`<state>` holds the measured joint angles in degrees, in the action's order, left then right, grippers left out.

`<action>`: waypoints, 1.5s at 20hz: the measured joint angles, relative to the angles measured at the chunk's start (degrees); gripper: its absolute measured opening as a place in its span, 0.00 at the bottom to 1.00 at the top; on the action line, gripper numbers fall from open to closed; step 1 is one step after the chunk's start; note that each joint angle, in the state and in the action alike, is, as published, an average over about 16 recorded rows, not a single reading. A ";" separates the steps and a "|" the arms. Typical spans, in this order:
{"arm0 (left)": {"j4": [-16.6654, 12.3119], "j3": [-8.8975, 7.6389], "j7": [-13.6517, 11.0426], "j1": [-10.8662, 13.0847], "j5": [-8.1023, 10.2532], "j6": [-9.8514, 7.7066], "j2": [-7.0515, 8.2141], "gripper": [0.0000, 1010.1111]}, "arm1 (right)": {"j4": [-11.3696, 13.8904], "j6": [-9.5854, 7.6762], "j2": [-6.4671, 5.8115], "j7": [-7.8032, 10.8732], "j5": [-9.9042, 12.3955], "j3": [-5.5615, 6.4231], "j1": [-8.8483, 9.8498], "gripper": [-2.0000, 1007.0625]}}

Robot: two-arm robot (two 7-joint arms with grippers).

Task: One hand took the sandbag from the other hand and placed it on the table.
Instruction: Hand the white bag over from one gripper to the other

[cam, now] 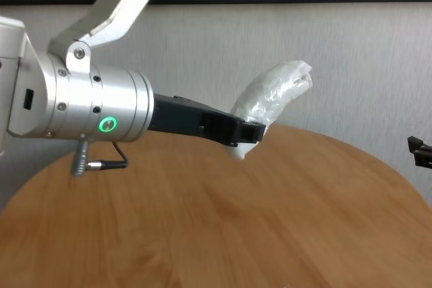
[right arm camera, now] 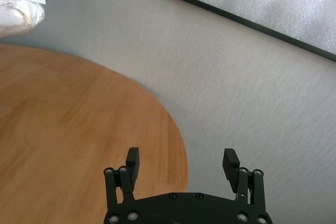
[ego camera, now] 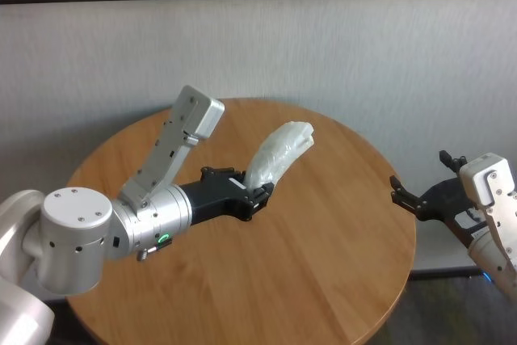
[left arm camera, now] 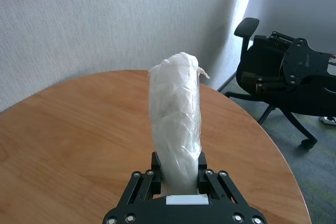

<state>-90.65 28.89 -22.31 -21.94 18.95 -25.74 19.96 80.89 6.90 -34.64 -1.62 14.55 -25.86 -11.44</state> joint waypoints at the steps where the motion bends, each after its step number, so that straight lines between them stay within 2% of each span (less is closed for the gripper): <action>1: -0.01 0.05 0.00 -0.04 0.02 -0.11 0.01 0.39 | 0.00 0.00 0.00 0.00 0.00 0.00 0.00 0.99; 6: -0.04 0.14 0.04 -0.13 0.06 -0.46 0.02 0.39 | 0.00 0.00 0.00 0.00 0.00 0.00 0.00 0.99; 30: -0.01 -0.03 0.04 0.02 0.01 -0.11 -0.04 0.39 | -0.07 0.18 0.07 0.28 0.03 0.09 0.02 0.99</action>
<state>-90.66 28.85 -22.26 -21.92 18.96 -25.85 19.93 80.83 7.08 -34.57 -1.34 14.58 -25.77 -11.42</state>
